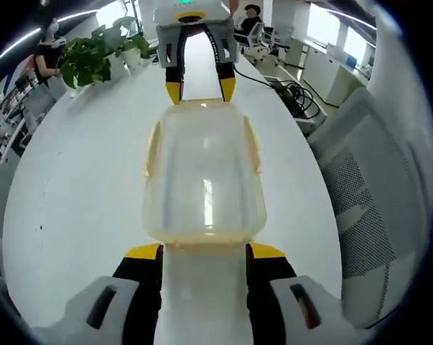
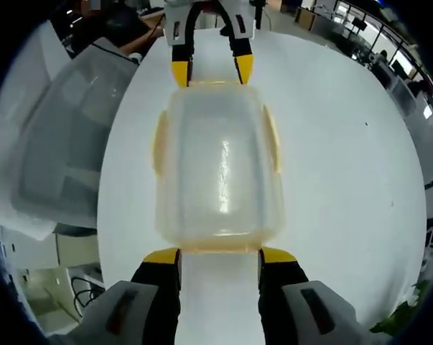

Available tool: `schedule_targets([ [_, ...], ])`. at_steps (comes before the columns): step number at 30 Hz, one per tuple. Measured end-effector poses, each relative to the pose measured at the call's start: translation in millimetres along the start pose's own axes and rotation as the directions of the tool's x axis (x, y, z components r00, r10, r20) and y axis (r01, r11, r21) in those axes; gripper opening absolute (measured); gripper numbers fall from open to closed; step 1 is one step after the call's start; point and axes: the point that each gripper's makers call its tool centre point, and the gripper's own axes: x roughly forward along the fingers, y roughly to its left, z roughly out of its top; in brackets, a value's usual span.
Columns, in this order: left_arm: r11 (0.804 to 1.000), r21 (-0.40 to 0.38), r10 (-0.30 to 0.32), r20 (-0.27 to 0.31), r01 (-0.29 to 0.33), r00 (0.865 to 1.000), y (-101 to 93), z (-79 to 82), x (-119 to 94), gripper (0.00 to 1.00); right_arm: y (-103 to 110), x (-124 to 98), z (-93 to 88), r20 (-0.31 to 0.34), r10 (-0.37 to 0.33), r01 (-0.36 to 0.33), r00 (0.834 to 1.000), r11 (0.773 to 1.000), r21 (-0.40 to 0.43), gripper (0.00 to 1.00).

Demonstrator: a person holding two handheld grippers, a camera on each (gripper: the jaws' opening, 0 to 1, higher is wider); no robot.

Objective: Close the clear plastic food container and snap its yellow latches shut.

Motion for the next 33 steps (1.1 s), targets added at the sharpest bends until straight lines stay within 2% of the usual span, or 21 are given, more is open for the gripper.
schedule_targets([
  [2, 1.000, -0.006, 0.004, 0.016, -0.004, 1.000, -0.1, 0.4, -3.6, 0.56, -0.3, -1.4, -1.5, 0.001, -0.007, 0.007, 1.000, 1.000, 0.005, 0.45],
  [5, 0.999, -0.032, 0.015, 0.012, -0.014, 1.000, 0.3, -3.5, -9.6, 0.53, -0.9, -6.7, -3.2, 0.008, -0.013, 0.013, 1.000, 0.999, 0.036, 0.47],
  [8, 0.991, -0.131, 0.023, 0.035, -0.019, 0.999, -0.8, -2.4, -17.0, 0.53, 2.9, -18.1, 9.3, 0.083, -0.004, -0.005, 0.996, 0.993, 0.116, 0.46],
  [10, 0.974, -0.226, 0.040, 0.041, -0.029, 0.998, -0.2, -1.7, -22.3, 0.53, -1.7, -26.3, 5.1, 0.065, -0.038, 0.026, 0.997, 0.985, 0.169, 0.45],
  [12, 0.944, -0.325, 0.083, 0.059, -0.060, 0.995, 4.1, 2.8, -27.3, 0.52, -6.8, -31.0, -1.8, 0.036, -0.071, 0.061, 0.997, 0.972, 0.225, 0.42],
  [15, 0.877, -0.473, 0.133, 0.059, -0.090, 0.989, 4.6, 8.4, -31.4, 0.49, -6.5, -34.8, 3.0, 0.075, -0.094, 0.061, 0.993, 0.932, 0.358, 0.42],
  [17, 0.833, -0.543, 0.151, 0.038, -0.106, 0.988, 3.0, 8.1, -32.5, 0.48, -11.3, -37.3, 3.4, 0.075, -0.146, 0.096, 0.986, 0.885, 0.455, 0.41],
  [18, 0.806, -0.581, 0.164, 0.035, -0.114, 0.986, 3.2, 8.5, -32.6, 0.47, -12.1, -37.3, 2.7, 0.071, -0.166, 0.106, 0.984, 0.848, 0.519, 0.41],
  [19, 0.769, -0.628, 0.171, 0.025, -0.118, 0.985, 2.5, 6.9, -31.0, 0.47, -11.7, -36.6, 5.2, 0.086, -0.172, 0.098, 0.981, 0.830, 0.548, 0.40],
  [20, 0.758, -0.641, 0.178, 0.026, -0.121, 0.984, 2.8, 7.0, -30.0, 0.46, -10.5, -35.9, 7.3, 0.099, -0.173, 0.084, 0.980, 0.806, 0.586, 0.40],
  [21, 0.735, -0.665, 0.186, 0.012, -0.131, 0.983, 3.8, 4.7, -29.1, 0.45, -10.1, -35.1, 8.6, 0.108, -0.179, 0.074, 0.978, 0.778, 0.623, 0.40],
  [22, 0.696, -0.709, 0.182, 0.019, -0.115, 0.983, 1.0, 7.1, -27.0, 0.45, -11.7, -33.4, 9.7, 0.120, -0.198, 0.066, 0.973, 0.735, 0.674, 0.40],
  [23, 0.680, -0.726, 0.178, 0.029, -0.101, 0.984, -2.8, 10.4, -25.4, 0.45, -11.4, -32.0, 9.4, 0.122, -0.204, 0.060, 0.971, 0.707, 0.705, 0.40],
  [24, 0.655, -0.748, 0.182, 0.020, -0.106, 0.983, -1.9, 8.7, -23.3, 0.44, -10.7, -29.9, 8.6, 0.123, -0.209, 0.053, 0.970, 0.677, 0.734, 0.40],
  [25, 0.644, -0.757, 0.177, 0.012, -0.107, 0.984, -1.9, 7.0, -21.8, 0.43, -10.8, -28.7, 8.9, 0.129, -0.216, 0.042, 0.968, 0.643, 0.765, 0.40],
  [26, 0.641, -0.760, 0.171, 0.006, -0.106, 0.985, -2.0, 6.4, -20.4, 0.42, -11.0, -27.4, 9.1, 0.136, -0.225, 0.025, 0.965, 0.592, 0.806, 0.40],
  [27, 0.598, -0.796, 0.175, 0.015, -0.094, 0.984, -2.3, 8.8, -20.2, 0.41, -11.8, -26.7, 9.6, 0.145, -0.234, 0.014, 0.961, 0.567, 0.824, 0.39],
  [28, 0.564, -0.823, 0.179, 0.035, -0.074, 0.983, -2.0, 13.2, -19.9, 0.41, -13.0, -25.8, 10.2, 0.154, -0.247, 0.006, 0.957, 0.546, 0.838, 0.39],
  [30, 0.551, -0.830, 0.190, 0.029, -0.082, 0.981, 0.1, 13.2, -20.2, 0.41, -13.0, -24.1, 12.1, 0.166, -0.253, -0.016, 0.953, 0.504, 0.863, 0.39],
  [32, 0.534, -0.842, 0.189, 0.036, -0.071, 0.981, 0.4, 16.0, -18.6, 0.41, -12.1, -20.9, 14.3, 0.179, -0.247, -0.037, 0.952, 0.487, 0.873, 0.39],
  [33, 0.519, -0.853, 0.190, 0.045, -0.062, 0.981, 0.2, 18.8, -16.9, 0.41, -12.1, -18.7, 13.8, 0.180, -0.248, -0.047, 0.952, 0.462, 0.886, 0.38],
])
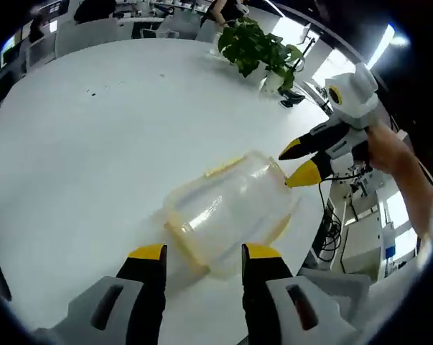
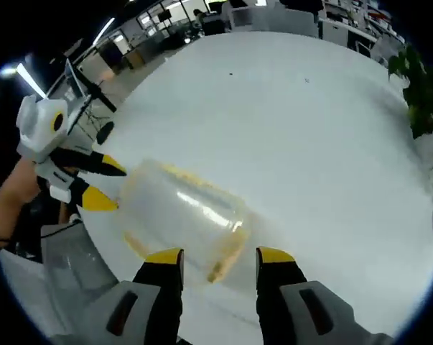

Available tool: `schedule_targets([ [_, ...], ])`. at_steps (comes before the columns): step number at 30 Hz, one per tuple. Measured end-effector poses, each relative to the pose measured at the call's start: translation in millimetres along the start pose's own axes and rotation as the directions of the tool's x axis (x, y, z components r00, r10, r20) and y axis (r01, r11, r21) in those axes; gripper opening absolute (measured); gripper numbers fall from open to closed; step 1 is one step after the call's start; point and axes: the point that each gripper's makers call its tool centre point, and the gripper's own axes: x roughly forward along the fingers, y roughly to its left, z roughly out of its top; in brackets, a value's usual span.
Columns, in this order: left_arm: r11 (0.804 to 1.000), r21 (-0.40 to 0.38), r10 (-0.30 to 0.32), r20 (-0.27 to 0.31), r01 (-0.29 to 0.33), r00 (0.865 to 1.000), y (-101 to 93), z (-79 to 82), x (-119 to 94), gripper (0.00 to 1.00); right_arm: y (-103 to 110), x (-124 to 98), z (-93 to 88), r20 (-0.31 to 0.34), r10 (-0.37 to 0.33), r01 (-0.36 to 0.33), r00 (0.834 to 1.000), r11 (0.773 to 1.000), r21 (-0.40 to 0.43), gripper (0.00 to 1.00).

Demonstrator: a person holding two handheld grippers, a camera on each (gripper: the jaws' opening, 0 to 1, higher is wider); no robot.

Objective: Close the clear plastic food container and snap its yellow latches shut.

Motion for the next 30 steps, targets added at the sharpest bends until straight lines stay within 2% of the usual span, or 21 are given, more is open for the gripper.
schedule_targets([
  [6, 0.998, -0.065, -0.005, -0.001, 0.005, 1.000, -0.1, -2.2, 8.5, 0.39, 1.0, 6.5, -2.1, 0.009, 0.021, -0.022, 1.000, 0.998, 0.062, 0.36],
  [9, 0.998, -0.056, 0.000, -0.005, 0.000, 1.000, 0.8, -3.7, 9.2, 0.33, 1.2, 9.8, -5.3, 0.002, 0.019, -0.019, 1.000, 0.998, 0.059, 0.33],
  [11, 1.000, -0.026, 0.005, -0.032, -0.006, 0.999, 5.5, -8.7, 9.9, 0.28, 2.8, 9.5, -4.6, 0.011, 0.033, -0.034, 0.999, 0.996, 0.081, 0.33],
  [12, 0.997, -0.071, 0.000, -0.021, -0.001, 1.000, 5.1, -6.6, 10.1, 0.27, 3.6, 9.8, -4.6, 0.011, 0.033, -0.034, 0.999, 0.996, 0.085, 0.33],
  [15, 0.999, -0.048, 0.007, -0.022, -0.008, 1.000, 2.9, -6.9, 10.0, 0.27, 4.3, 10.4, -4.8, 0.009, 0.027, -0.028, 1.000, 0.996, 0.090, 0.32],
  [22, 0.999, -0.054, 0.008, -0.023, -0.009, 1.000, 3.8, -6.5, 11.7, 0.24, 4.9, 11.6, -4.9, 0.005, 0.028, -0.028, 1.000, 0.995, 0.101, 0.30],
  [23, 0.997, -0.076, 0.002, -0.022, -0.004, 1.000, 3.3, -6.6, 12.6, 0.23, 5.1, 12.1, -5.4, 0.000, 0.031, -0.031, 1.000, 0.995, 0.100, 0.29],
  [24, 0.991, -0.101, -0.090, 0.010, 0.090, 0.996, -13.3, 0.0, 15.1, 0.21, 5.3, 12.4, -5.3, -0.006, 0.033, -0.032, 0.999, 0.994, 0.104, 0.29],
  [25, 0.996, -0.086, -0.006, -0.025, 0.004, 1.000, 3.5, -4.3, 11.0, 0.21, 6.8, 12.9, -3.5, -0.007, 0.039, -0.038, 0.999, 0.994, 0.102, 0.27],
  [26, 0.999, -0.054, -0.007, -0.028, 0.006, 1.000, 5.4, -5.7, 9.0, 0.21, 2.3, 8.3, 5.4, -0.005, 0.034, -0.033, 0.999, 0.993, 0.110, 0.27],
  [27, 0.998, -0.063, -0.005, -0.028, 0.004, 1.000, 5.1, -5.7, 8.8, 0.21, 2.5, 5.7, 7.9, -0.015, 0.020, -0.018, 1.000, 0.994, 0.109, 0.26],
  [30, 0.997, -0.073, -0.008, -0.028, 0.006, 1.000, 7.4, -6.2, 9.4, 0.21, 3.8, 5.9, 4.3, -0.001, 0.020, -0.020, 1.000, 0.993, 0.115, 0.27],
])
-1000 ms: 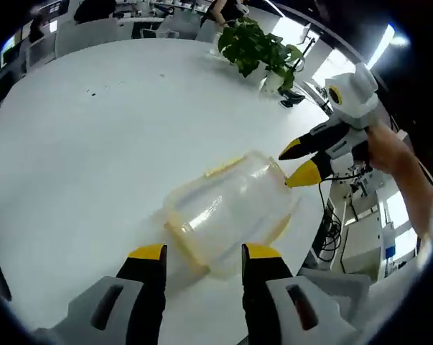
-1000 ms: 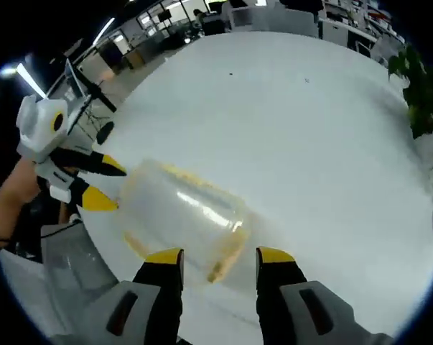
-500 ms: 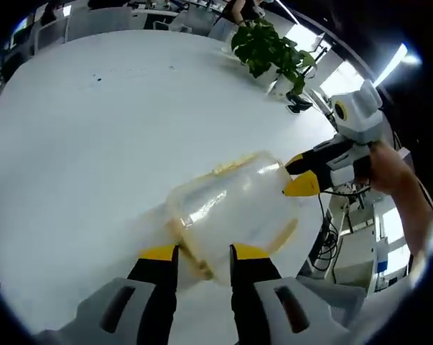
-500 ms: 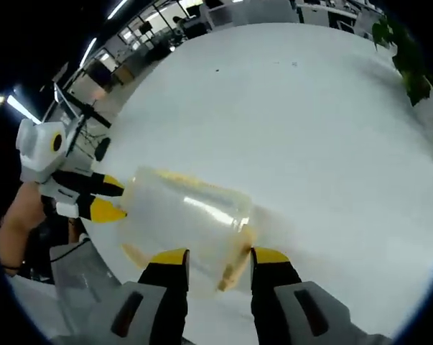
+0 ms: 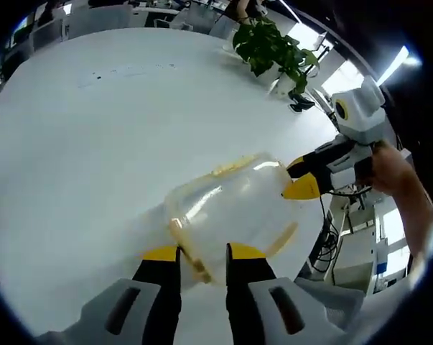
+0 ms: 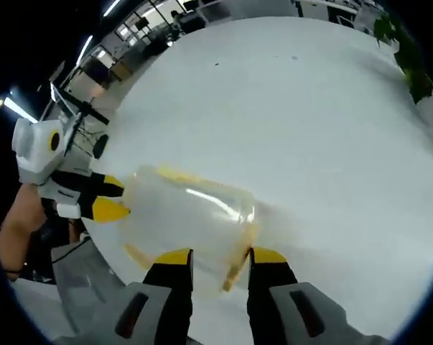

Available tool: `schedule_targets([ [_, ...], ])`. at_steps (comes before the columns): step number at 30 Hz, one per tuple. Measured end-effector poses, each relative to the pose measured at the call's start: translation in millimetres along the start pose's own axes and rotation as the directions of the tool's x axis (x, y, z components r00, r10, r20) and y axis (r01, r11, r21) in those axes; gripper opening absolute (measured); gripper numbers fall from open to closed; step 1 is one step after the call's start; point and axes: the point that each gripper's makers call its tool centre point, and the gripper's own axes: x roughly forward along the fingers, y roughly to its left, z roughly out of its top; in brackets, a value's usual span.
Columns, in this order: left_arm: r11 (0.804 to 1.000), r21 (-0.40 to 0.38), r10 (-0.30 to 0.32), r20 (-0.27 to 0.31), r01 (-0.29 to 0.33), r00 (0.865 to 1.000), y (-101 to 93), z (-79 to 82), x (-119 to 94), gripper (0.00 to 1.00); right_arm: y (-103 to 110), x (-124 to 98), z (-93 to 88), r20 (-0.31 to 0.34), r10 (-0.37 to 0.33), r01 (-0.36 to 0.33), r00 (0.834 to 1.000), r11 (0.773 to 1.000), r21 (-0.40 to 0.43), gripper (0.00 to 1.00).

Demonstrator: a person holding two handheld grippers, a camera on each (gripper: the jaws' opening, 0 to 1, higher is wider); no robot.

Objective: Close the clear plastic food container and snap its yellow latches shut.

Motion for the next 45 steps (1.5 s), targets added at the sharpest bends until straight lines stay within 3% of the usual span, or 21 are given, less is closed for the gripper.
schedule_targets([
  [6, 1.000, 0.014, 0.008, -0.002, -0.008, 1.000, -0.8, 1.9, 1.9, 0.21, 4.5, 3.8, -2.3, -0.003, -0.024, 0.024, 1.000, 1.000, 0.007, 0.28],
  [18, 1.000, -0.002, -0.011, 0.006, 0.011, 1.000, 2.8, 3.4, 1.9, 0.25, 6.5, 8.3, -9.5, 0.013, -0.004, 0.003, 1.000, 0.999, 0.034, 0.31],
  [23, 1.000, -0.011, -0.022, 0.013, 0.022, 1.000, 2.8, 3.7, 1.6, 0.26, 7.4, 7.4, -8.5, 0.001, -0.013, 0.013, 1.000, 1.000, 0.007, 0.31],
  [25, 1.000, 0.003, -0.030, 0.006, 0.030, 1.000, 1.9, 2.7, 0.3, 0.26, 6.5, 6.3, -9.0, -0.012, -0.025, 0.024, 1.000, 0.999, -0.043, 0.31],
  [27, 0.999, 0.009, -0.035, 0.016, 0.035, 0.999, 3.0, 4.6, -3.3, 0.30, 2.3, 1.7, -6.9, -0.024, -0.080, 0.075, 0.996, 0.983, -0.165, 0.30],
  [33, 0.993, 0.113, -0.020, 0.013, 0.019, 1.000, 4.6, 9.7, -12.4, 0.32, 7.2, -1.1, -4.0, -0.053, -0.079, 0.065, 0.995, 0.971, -0.231, 0.32],
  [36, 0.978, 0.207, -0.004, 0.000, 0.004, 1.000, 5.2, 9.2, -15.9, 0.32, 6.7, -2.5, -3.0, -0.065, -0.084, 0.062, 0.994, 0.956, -0.287, 0.32],
  [45, 0.949, 0.315, -0.001, -0.040, 0.014, 0.999, 5.1, 6.4, -17.2, 0.34, 10.6, -1.2, -5.2, -0.106, -0.081, 0.031, 0.991, 0.914, -0.405, 0.34],
])
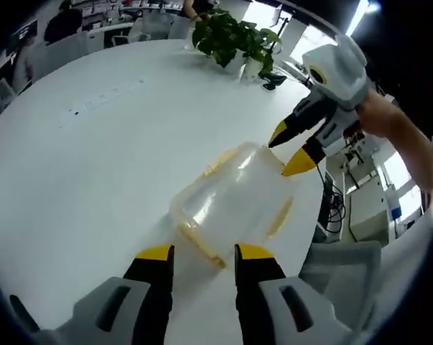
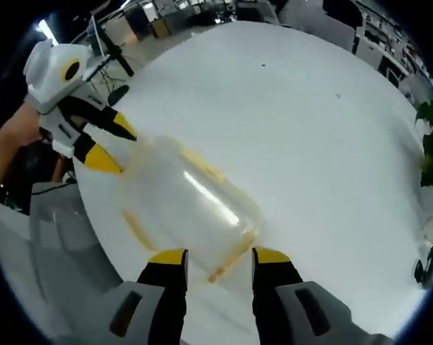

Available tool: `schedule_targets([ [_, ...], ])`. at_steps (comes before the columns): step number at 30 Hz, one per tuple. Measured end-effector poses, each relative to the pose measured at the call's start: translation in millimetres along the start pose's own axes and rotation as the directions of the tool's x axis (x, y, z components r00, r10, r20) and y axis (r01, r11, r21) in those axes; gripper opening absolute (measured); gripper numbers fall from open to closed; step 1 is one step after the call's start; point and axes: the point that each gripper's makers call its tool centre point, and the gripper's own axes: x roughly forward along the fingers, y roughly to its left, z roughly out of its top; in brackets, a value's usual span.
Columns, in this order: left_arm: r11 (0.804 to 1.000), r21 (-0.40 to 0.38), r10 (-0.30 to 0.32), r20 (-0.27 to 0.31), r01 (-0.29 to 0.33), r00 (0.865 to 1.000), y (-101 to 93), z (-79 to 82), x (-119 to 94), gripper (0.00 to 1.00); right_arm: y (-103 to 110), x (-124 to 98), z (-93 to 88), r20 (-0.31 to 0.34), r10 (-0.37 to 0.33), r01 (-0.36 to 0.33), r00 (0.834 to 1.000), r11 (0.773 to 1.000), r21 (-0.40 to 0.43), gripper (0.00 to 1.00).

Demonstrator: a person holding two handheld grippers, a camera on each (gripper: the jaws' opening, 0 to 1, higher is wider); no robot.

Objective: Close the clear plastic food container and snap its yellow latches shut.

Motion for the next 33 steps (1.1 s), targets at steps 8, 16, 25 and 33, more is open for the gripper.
schedule_targets([
  [8, 0.993, 0.121, -0.012, -0.028, 0.015, 1.000, -6.2, 4.1, -1.3, 0.36, 1.8, -2.9, 3.8, -0.038, -0.010, 0.004, 0.999, 0.989, -0.151, 0.35],
  [16, 0.953, 0.300, -0.022, -0.058, 0.039, 0.998, -9.2, 8.9, 0.8, 0.37, 8.7, 1.5, 6.8, -0.074, 0.000, -0.024, 0.997, 0.948, -0.318, 0.36],
  [25, 0.869, 0.489, -0.043, -0.074, 0.073, 0.996, -17.6, 20.2, 1.1, 0.36, 12.5, 3.0, 11.9, -0.096, 0.003, -0.047, 0.995, 0.889, -0.456, 0.36],
  [33, 0.779, 0.623, -0.031, -0.083, 0.076, 0.996, -25.6, 29.1, 6.6, 0.35, 16.7, 5.9, 18.3, -0.098, 0.013, -0.062, 0.995, 0.851, -0.521, 0.35],
])
